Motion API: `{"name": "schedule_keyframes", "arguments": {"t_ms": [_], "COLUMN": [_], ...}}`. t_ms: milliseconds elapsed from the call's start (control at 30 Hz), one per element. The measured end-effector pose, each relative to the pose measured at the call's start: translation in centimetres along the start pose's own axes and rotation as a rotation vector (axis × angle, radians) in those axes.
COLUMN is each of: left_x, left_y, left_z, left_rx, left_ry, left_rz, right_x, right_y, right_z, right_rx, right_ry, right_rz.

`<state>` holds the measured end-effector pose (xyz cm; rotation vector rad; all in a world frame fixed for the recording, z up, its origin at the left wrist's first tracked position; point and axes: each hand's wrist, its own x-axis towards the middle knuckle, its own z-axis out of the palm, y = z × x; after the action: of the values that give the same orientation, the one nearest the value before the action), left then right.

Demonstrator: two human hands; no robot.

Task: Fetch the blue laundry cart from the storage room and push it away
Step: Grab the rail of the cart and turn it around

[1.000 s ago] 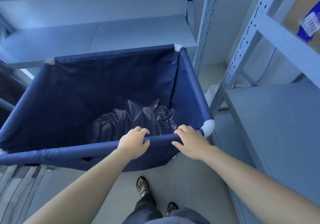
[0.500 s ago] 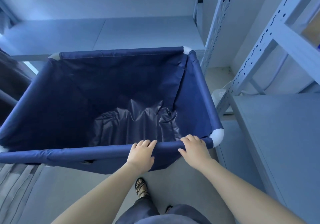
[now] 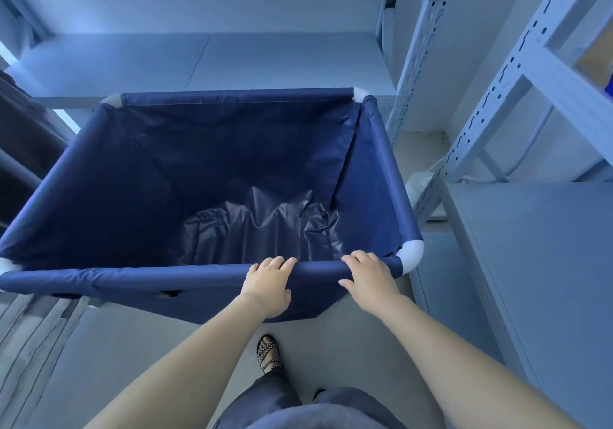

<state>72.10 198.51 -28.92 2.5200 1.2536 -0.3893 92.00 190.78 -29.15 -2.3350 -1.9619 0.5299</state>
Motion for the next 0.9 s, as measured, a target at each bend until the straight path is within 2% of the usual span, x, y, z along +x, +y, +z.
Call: {"name": "schedule_keyframes", "arguments": {"t_ms": [233, 367, 467, 667, 900], "left_x": [-0.4, -1.0, -1.5, -1.9, -1.4], "left_y": [-0.2, -2.0, -4.5, -8.5, -11.2], "left_z": [0.2, 0.2, 0.1, 0.8, 0.8], "left_rx": [-0.007, -0.077, -0.102, -0.077, -0.059], "left_ry": [-0.016, 0.027, 0.064, 0.097, 0.050], "left_rz": [0.020, 0.061, -0.006, -0.098, -0.133], "right_x": [-0.3, -0.5, -0.2, 1.0, 2.7], "right_y": [0.0, 0.6, 1.0, 0.4, -0.5], "right_z": [-0.2, 0.2, 0.6, 1.6, 1.3], "right_rx": [0.003, 0.034, 0.028, -0.126, -0.169], "right_ry": [-0.043, -0.030, -0.007, -0.084, -0.150], "right_rz": [-0.029, -0.051, -0.061, 0.022, 0.133]}}
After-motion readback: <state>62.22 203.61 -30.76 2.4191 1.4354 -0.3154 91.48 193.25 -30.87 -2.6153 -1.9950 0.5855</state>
